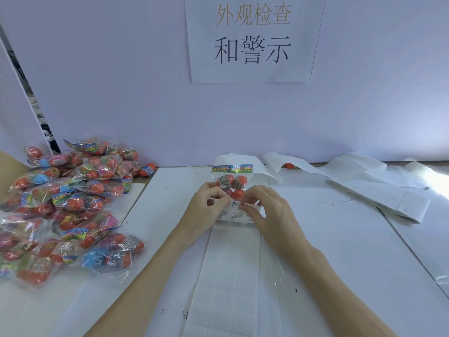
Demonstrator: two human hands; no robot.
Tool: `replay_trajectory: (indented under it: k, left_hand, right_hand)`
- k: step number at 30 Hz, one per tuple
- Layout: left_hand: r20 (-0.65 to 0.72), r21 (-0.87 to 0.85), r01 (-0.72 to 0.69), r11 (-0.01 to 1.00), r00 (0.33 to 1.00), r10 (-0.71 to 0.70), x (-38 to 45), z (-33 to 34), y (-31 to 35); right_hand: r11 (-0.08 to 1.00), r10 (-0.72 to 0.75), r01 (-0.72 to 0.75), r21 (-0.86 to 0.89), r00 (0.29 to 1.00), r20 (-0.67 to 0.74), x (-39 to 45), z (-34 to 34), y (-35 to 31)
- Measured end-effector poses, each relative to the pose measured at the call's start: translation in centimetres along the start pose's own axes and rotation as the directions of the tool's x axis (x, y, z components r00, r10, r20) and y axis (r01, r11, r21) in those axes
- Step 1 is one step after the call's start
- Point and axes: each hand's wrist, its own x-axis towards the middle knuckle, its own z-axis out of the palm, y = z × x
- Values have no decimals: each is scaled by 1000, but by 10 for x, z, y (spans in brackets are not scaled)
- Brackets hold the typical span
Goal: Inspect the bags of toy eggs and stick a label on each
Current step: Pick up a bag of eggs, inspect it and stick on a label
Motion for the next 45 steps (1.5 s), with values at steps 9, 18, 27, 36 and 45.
replay_trajectory:
  k: [9,18,27,36,45]
  left_hand:
    - [-139,-43,30,999,990,-35,4,0,-4]
    - [-180,-317,-9,948,982,-51,7,-4,-6]
    - [-206,-338,-17,941,977,-56,7,-5,-12]
    - [-53,-406,-179,896,984,173,8,-1,-12]
    - [34,-427,-121,896,988,150,8,-2,-12]
  right_hand:
    - [989,-121,109,-103,985,-123,2,-2,-4]
    - [967,221,-154,205,905,-364,4,-6,-4]
    - [616,540,-384,688,842,-14,8,-13,-10]
    - [587,514,-417,694,854,78,7,-11,-18]
    - [610,528,-430,666,847,63,6,-7,-14]
